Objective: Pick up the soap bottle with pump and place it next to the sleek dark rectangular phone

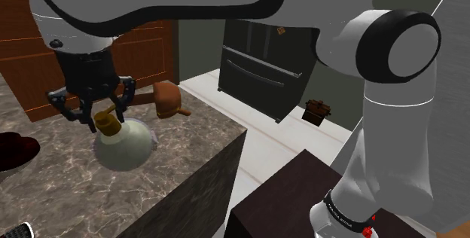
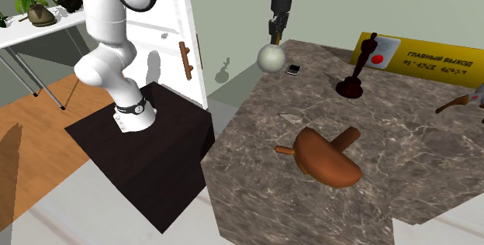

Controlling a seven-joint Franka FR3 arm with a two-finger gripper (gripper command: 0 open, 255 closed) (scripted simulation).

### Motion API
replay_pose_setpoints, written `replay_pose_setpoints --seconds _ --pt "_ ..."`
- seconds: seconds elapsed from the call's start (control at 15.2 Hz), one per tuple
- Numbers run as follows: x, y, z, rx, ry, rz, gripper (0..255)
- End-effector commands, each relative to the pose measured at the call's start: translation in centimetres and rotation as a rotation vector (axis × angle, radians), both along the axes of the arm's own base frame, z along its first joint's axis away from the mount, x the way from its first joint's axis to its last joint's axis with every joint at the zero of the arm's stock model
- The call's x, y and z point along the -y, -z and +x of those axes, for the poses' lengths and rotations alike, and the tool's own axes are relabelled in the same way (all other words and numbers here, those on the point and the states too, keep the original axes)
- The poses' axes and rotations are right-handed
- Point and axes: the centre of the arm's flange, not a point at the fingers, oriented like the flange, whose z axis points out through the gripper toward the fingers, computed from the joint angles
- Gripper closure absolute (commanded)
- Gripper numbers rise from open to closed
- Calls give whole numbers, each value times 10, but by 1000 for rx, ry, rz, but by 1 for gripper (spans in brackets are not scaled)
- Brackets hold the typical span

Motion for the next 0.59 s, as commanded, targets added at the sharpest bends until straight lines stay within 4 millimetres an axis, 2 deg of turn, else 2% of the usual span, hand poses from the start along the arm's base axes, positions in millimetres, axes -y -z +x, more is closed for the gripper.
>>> replay_pose_setpoints --seconds 0.0,0.53 --pt "-23 9 -12 1 1 1 255" --pt "-115 43 -52 1 1 1 255"
